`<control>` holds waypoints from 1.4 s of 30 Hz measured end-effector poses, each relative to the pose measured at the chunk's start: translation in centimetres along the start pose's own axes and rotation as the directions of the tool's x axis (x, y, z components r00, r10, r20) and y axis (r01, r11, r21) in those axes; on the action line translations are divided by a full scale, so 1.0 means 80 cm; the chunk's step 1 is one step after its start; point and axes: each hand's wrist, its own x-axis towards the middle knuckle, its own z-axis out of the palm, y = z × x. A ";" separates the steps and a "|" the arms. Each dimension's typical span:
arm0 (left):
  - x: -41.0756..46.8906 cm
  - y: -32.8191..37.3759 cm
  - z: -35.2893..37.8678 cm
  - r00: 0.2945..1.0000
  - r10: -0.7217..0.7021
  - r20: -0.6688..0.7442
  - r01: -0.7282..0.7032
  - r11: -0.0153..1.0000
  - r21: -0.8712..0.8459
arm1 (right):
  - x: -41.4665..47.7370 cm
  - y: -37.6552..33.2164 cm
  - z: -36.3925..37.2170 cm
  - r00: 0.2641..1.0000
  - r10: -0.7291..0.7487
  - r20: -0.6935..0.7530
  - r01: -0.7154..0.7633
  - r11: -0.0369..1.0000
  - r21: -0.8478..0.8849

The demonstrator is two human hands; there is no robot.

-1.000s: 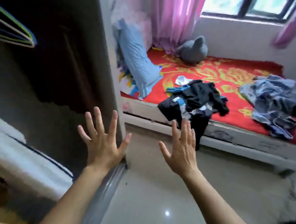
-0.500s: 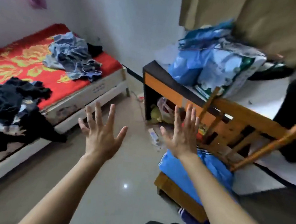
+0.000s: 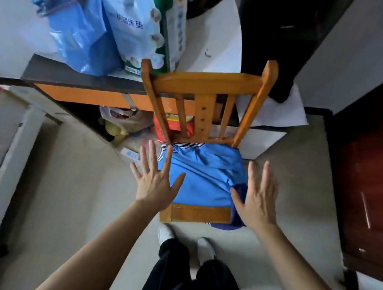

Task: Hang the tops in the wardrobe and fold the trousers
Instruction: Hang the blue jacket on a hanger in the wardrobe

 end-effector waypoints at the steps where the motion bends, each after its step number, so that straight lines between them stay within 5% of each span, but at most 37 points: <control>1: 0.005 -0.001 0.023 0.999 0.006 0.053 -0.007 1.000 0.000 | -0.011 0.011 0.016 0.999 0.030 0.031 -0.029 0.999 -0.026; 10: 0.071 -0.065 0.228 0.953 0.032 0.302 -0.033 0.999 -0.001 | -0.018 0.052 0.192 0.963 0.115 0.246 -0.066 0.978 -0.196; 19: 0.219 -0.088 0.361 0.926 0.284 0.250 -0.303 0.952 0.037 | 0.099 0.074 0.343 0.957 0.280 0.081 -0.272 0.957 -0.104; 23: 0.225 -0.093 0.387 0.944 0.296 0.144 -0.309 0.947 0.081 | 0.112 0.084 0.374 0.883 0.448 0.142 -0.426 0.890 -0.161; 27: 0.178 -0.110 0.389 0.948 0.271 0.166 -0.264 0.963 -0.061 | 0.074 0.066 0.377 0.894 0.397 0.207 -0.380 0.917 -0.120; 34: 0.055 -0.150 0.387 0.922 0.221 0.317 -0.217 0.975 -0.047 | -0.031 0.068 0.348 0.895 0.216 0.390 -0.215 0.975 -0.046; 38: 0.026 -0.149 0.373 0.940 0.199 0.276 -0.165 0.976 -0.142 | -0.057 0.059 0.351 0.868 0.355 0.348 -0.392 0.919 0.039; 42: 0.060 -0.120 0.343 0.980 -0.058 0.190 0.136 0.894 -0.427 | -0.048 0.040 0.361 0.744 0.596 0.302 -0.663 0.717 0.218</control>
